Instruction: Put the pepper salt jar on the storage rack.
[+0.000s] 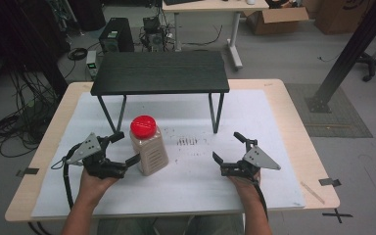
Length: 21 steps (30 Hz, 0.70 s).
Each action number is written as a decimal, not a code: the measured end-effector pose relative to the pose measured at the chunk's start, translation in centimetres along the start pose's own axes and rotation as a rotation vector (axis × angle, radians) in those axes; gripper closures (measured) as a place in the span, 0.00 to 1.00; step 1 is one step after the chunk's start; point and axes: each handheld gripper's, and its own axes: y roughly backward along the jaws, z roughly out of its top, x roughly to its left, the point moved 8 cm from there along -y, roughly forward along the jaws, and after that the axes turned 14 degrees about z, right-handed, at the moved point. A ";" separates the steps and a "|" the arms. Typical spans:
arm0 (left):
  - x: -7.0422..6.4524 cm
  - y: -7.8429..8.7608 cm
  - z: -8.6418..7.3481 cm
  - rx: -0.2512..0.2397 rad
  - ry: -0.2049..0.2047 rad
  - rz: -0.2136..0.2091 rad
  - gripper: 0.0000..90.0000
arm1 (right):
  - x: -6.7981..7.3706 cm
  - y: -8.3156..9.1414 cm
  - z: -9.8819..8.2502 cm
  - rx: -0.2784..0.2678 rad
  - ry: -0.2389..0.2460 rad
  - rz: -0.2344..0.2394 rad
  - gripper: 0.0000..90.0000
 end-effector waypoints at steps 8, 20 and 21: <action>-0.5 -1.0 0.1 0.026 -0.012 -0.013 0.00 | 0.0 0.0 0.0 -0.002 0.002 -0.001 0.00; -1.3 -2.6 -0.1 0.047 -0.013 -0.035 0.00 | 0.0 0.0 0.0 -0.003 0.005 -0.001 0.00; -1.3 -2.7 -0.2 0.050 -0.013 -0.034 0.00 | 0.0 0.0 0.0 -0.004 0.005 -0.001 0.00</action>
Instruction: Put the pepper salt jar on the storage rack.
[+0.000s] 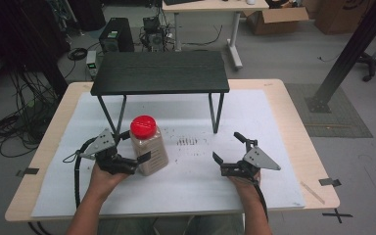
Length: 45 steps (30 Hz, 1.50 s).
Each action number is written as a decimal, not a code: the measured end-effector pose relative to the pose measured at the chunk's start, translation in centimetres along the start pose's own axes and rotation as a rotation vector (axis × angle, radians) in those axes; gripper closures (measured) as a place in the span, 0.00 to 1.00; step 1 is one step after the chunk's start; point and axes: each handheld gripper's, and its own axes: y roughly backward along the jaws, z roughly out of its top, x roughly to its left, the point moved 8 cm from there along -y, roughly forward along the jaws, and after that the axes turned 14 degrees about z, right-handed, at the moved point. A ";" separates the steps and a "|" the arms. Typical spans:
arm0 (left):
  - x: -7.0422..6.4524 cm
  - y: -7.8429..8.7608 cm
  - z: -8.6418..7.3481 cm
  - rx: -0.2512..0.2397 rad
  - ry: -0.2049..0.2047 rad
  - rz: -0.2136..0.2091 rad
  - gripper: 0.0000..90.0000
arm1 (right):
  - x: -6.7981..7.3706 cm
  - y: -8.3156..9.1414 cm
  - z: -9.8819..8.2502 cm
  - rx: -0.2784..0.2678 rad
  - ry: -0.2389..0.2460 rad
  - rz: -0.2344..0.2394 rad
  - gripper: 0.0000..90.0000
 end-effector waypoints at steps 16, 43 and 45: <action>-0.4 -1.7 -0.6 0.012 0.020 -0.001 0.00 | 0.0 0.0 0.0 -0.003 0.006 -0.003 0.00; -0.6 -2.5 -1.0 -0.011 -0.002 -0.018 0.14 | 0.0 0.1 0.0 -0.006 0.003 -0.004 0.00; -0.7 -2.6 -1.1 -0.012 -0.008 -0.019 0.15 | 0.0 0.1 0.0 -0.006 0.002 -0.004 0.00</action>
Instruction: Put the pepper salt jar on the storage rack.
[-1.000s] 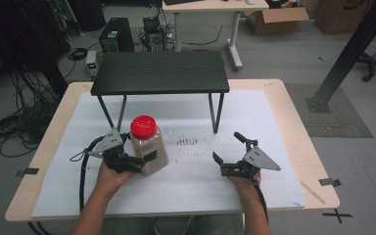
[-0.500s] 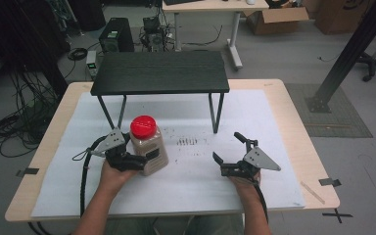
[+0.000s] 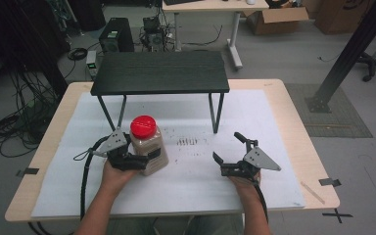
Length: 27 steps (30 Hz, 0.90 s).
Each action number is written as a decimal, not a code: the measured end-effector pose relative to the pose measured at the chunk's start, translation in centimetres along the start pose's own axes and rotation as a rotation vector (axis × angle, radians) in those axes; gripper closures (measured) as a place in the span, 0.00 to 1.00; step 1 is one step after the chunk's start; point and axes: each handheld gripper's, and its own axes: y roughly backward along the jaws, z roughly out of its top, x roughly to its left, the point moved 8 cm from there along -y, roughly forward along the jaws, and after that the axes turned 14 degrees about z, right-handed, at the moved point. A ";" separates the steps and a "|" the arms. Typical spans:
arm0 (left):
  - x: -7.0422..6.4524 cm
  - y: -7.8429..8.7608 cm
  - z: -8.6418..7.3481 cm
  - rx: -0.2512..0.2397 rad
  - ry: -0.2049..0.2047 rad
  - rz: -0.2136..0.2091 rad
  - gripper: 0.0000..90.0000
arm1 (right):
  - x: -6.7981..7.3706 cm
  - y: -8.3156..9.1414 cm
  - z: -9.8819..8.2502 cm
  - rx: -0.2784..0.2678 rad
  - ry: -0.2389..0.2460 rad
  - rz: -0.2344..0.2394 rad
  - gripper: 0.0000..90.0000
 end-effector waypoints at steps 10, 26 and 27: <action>0.2 -0.1 -0.4 -0.024 0.002 0.008 0.23 | 0.0 0.0 0.0 0.000 0.001 0.001 0.00; 0.1 0.4 -0.3 -0.040 -0.015 -0.012 0.27 | 0.0 0.0 0.0 0.000 0.002 0.002 0.00; 0.1 0.4 -0.2 -0.040 -0.017 -0.015 0.28 | 0.0 0.0 0.0 0.000 0.002 0.002 0.00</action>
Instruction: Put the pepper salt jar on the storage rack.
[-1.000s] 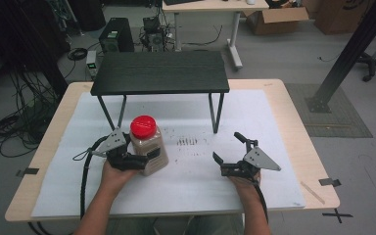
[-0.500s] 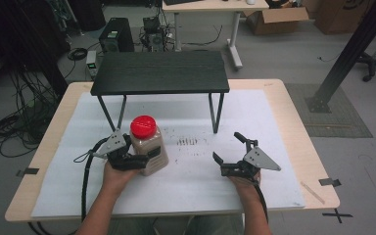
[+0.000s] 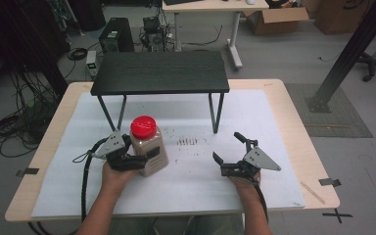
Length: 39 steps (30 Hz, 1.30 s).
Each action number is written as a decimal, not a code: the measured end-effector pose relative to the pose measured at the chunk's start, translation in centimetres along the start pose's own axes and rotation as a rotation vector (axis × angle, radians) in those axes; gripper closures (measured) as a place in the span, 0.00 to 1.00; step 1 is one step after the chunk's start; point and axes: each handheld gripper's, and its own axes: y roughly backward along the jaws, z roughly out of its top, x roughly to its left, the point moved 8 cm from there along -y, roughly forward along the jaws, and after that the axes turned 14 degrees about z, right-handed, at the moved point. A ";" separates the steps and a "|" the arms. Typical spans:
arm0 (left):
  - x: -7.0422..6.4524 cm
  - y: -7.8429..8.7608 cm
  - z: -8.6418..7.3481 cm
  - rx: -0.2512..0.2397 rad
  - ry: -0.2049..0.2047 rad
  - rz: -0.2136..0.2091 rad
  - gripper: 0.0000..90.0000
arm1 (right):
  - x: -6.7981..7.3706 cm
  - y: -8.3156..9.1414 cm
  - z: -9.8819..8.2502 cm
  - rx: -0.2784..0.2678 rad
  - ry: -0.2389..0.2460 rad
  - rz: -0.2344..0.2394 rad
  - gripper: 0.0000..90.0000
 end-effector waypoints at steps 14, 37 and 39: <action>-0.3 1.4 2.7 -0.034 0.024 -0.066 0.28 | 0.0 0.0 0.0 0.000 0.001 0.000 0.00; 0.7 3.0 10.1 -0.037 -0.003 -0.156 0.28 | 0.0 0.0 0.0 -0.003 -0.005 0.002 0.00; 0.8 3.1 11.1 -0.040 -0.009 -0.166 0.28 | 0.0 0.0 0.0 -0.004 -0.009 0.002 0.00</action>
